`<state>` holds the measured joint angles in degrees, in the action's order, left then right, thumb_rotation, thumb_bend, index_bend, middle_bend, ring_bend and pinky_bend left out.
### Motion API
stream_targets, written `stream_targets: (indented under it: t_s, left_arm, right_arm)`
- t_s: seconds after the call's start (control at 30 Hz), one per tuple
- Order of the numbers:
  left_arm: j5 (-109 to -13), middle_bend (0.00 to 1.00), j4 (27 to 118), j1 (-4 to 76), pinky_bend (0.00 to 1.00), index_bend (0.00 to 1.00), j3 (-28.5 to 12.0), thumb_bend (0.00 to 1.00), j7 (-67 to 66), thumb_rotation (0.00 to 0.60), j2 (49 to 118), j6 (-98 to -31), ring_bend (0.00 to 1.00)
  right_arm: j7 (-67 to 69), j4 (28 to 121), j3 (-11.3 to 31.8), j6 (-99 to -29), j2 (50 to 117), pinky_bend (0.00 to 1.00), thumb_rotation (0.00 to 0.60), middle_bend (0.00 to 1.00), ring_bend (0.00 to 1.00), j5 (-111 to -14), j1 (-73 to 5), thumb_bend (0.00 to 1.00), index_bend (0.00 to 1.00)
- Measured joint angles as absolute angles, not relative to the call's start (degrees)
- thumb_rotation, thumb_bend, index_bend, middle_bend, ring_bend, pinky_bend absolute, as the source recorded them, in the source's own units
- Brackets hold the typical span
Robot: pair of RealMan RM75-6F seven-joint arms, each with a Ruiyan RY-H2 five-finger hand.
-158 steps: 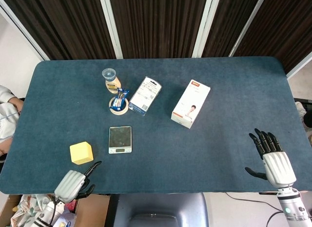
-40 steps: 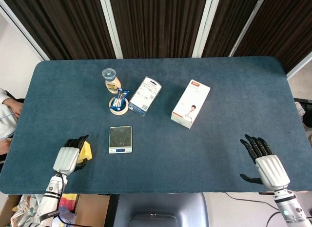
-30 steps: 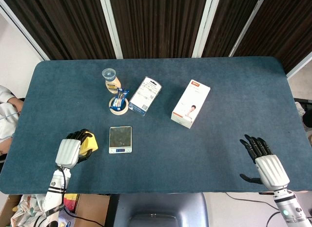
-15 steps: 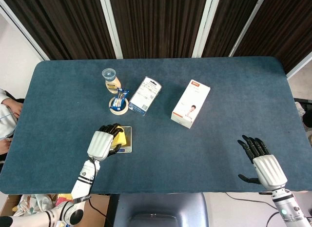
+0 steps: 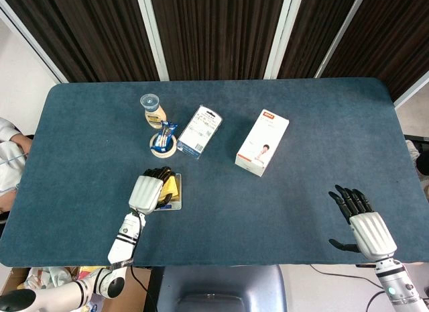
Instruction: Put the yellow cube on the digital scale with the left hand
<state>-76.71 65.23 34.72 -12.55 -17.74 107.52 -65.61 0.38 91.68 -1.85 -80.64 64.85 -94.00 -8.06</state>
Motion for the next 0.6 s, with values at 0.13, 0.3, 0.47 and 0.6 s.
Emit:
stream_targets:
  t_s: [0.13,0.3,0.47,0.6]
  left_arm:
    - [-76.4,0.00,65.7,34.8,0.05,0.00,-12.5,0.35,-17.5,0.600,107.1,-65.6,0.00]
    - [-75.6,0.00,67.8,34.8,0.03,0.00,-12.3,0.34,-17.9,0.600,106.0,-64.9,0.00]
    - [-75.5,0.00,70.8,34.5,0.02,0.00,-11.8,0.34,-19.3,0.600,104.4,-65.4,0.00]
    - [-77.5,0.00,75.2,33.0,0.02,0.00,-10.4,0.33,-19.9,0.600,100.7,-68.2,0.00]
  right_arm:
    - [0.3,91.8,-1.8,-80.6,64.8,0.00,0.600,0.00,0.00,-93.8,-8.1,0.12,0.00]
    - [0.5,91.9,-1.7,-80.9,64.8,0.00,0.600,0.00,0.00,-93.7,-7.9,0.12,0.00]
    - [0.8,91.6,-1.7,-81.4,64.7,0.00,0.600,0.00,0.00,-94.0,-7.8,0.12,0.00]
    - [1.2,91.4,-1.8,-81.7,64.4,0.00,0.600,0.00,0.00,-94.2,-7.6,0.12,0.00]
